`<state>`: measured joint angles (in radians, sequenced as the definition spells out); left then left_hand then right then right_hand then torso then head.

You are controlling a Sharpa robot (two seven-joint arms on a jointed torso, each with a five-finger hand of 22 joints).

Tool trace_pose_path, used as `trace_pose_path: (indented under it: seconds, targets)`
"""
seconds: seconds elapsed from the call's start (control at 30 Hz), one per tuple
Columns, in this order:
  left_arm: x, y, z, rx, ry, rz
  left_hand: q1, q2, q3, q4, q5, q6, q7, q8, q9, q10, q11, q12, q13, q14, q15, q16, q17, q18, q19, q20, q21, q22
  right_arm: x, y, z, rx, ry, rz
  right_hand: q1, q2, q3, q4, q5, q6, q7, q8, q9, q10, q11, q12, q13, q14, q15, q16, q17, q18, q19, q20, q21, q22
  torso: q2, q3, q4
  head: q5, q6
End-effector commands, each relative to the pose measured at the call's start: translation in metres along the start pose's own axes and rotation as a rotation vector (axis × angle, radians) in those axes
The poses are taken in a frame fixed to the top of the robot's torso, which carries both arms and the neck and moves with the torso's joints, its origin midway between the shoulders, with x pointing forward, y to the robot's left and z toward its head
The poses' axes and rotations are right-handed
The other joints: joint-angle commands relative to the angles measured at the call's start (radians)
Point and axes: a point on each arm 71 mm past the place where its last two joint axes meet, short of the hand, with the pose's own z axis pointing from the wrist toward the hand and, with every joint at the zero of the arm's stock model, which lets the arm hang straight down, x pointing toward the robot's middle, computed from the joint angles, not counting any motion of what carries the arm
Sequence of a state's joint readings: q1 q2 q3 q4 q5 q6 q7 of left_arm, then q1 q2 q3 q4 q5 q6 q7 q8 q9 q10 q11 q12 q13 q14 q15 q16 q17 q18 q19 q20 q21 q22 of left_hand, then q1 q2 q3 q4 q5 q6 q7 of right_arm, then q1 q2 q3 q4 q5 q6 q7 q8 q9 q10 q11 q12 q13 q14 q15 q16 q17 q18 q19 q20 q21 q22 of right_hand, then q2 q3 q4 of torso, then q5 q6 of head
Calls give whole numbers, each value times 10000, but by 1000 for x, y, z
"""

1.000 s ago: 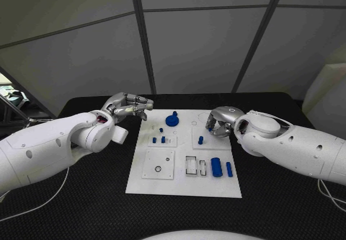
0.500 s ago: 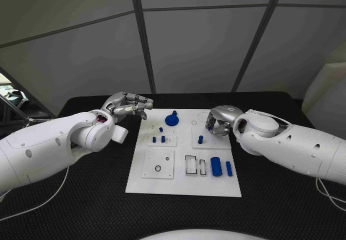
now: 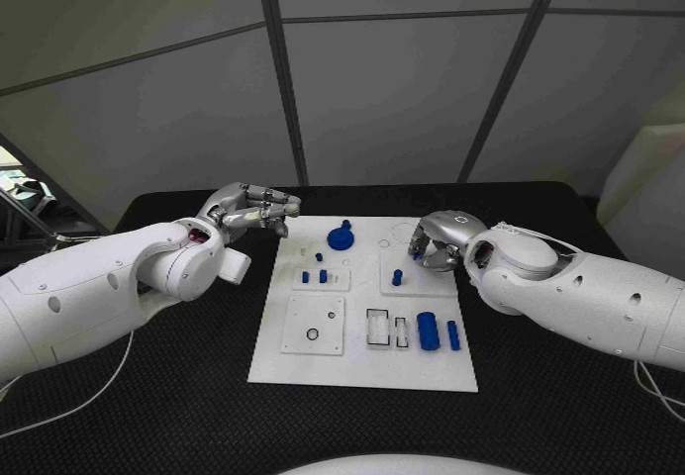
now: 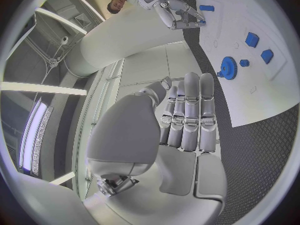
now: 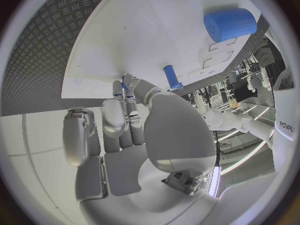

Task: Assemble the parts on the task board

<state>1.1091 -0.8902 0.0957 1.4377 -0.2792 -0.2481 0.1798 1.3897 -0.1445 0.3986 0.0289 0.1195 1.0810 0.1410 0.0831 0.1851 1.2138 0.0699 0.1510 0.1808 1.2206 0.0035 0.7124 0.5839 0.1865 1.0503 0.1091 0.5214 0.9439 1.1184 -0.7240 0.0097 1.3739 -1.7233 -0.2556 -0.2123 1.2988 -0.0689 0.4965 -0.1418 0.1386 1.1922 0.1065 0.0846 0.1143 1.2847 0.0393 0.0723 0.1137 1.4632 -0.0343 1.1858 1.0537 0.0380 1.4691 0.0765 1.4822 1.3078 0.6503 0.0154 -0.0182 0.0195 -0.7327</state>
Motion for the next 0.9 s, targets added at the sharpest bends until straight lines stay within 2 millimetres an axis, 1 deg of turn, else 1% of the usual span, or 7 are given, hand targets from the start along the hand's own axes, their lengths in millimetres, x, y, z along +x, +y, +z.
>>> trace_pose_path:
  seconds: [0.03, 0.17, 0.37, 0.47, 0.73, 0.87, 0.9]
  targets:
    - [-1, -1, 0, 47, 73, -82, 69, 23, 4, -88, 54, 45, 39, -68, 8, -21, 64, 12, 11, -37, -1, -57, -16, -45, 84, 18, -56, -16, -6, 1, -3, -89, -558, 8, 19, 62, -22, -44, 36, 88, -15, 52, -10, 61, 15, 43, -2, 265, -64, 47, -16, -98, 458, -70, 26, 1567, -9, -4, -9, -24, 17]
    - [-1, -1, 1, 27, 81, -83, 70, 23, 4, -92, 56, 43, 42, -71, 8, -26, 67, 9, 11, -41, 2, -66, -21, -46, 84, 19, -62, -19, -11, 4, -10, -275, -905, 120, 27, 52, -31, -66, 41, 90, -15, 45, -9, 66, 15, 32, -5, 265, -67, 50, -20, -103, 468, -74, 43, 1588, -13, -1, -11, -41, 52]
    - [-1, 0, 1, 20, 107, -78, 73, 25, 4, -103, 62, 38, 50, -81, 6, -40, 75, 1, 13, -53, 10, -93, -33, -49, 82, 23, -81, -30, -22, 10, -18, -512, -1347, 374, 25, 33, -49, -89, 45, 97, -14, 39, -8, 74, 15, 21, -8, 267, -68, 66, -10, -110, 481, -78, 65, 1615, -14, -13, 8, -46, 83]
    - [0, 0, 1, 28, 130, -89, 73, 25, 4, -103, 62, 38, 50, -81, 6, -40, 75, 1, 13, -53, 10, -93, -33, -49, 82, 23, -81, -30, -28, 17, -22, -729, -1548, 626, 26, 29, -55, -97, 47, 101, -15, 37, -7, 79, 14, 17, -9, 268, -69, 71, -8, -123, 506, -79, 104, 1663, -5, -10, 11, -27, 93]
    - [4, -1, 3, 81, 230, -197, 74, 29, 5, -107, 64, 37, 53, -85, 5, -43, 78, -1, 14, -60, 13, -107, -38, -50, 80, 24, -91, -36, -36, 60, -25, -1834, -1655, 1378, 29, 26, -58, -104, 50, 102, -16, 35, -7, 81, 14, 13, -10, 267, -70, 68, -16, -127, 515, -80, 118, 1680, 11, -15, 8, 107, 70]
    - [8, -1, 4, 118, 326, -237, 72, 32, 5, -107, 64, 37, 54, -87, 5, -44, 80, -1, 15, -63, 15, -113, -41, -51, 78, 26, -96, -39, -37, 85, -22, -2467, -1534, 1636, 30, 24, -60, -111, 53, 102, -15, 32, -7, 81, 14, 9, -11, 264, -70, 54, -38, -122, 505, -81, 103, 1662, 23, -23, 53, 216, 33]
    - [9, -2, 5, 127, 351, -247, 70, 35, 5, -107, 65, 37, 55, -88, 5, -45, 81, -2, 16, -66, 17, -120, -44, -52, 77, 27, -101, -41, -36, 91, -21, -2621, -1482, 1691, 30, 24, -60, -111, 53, 102, -15, 32, -7, 81, 14, 9, -11, 264, -70, 54, -38, -122, 505, -81, 103, 1662, 23, -24, 46, 261, 30]
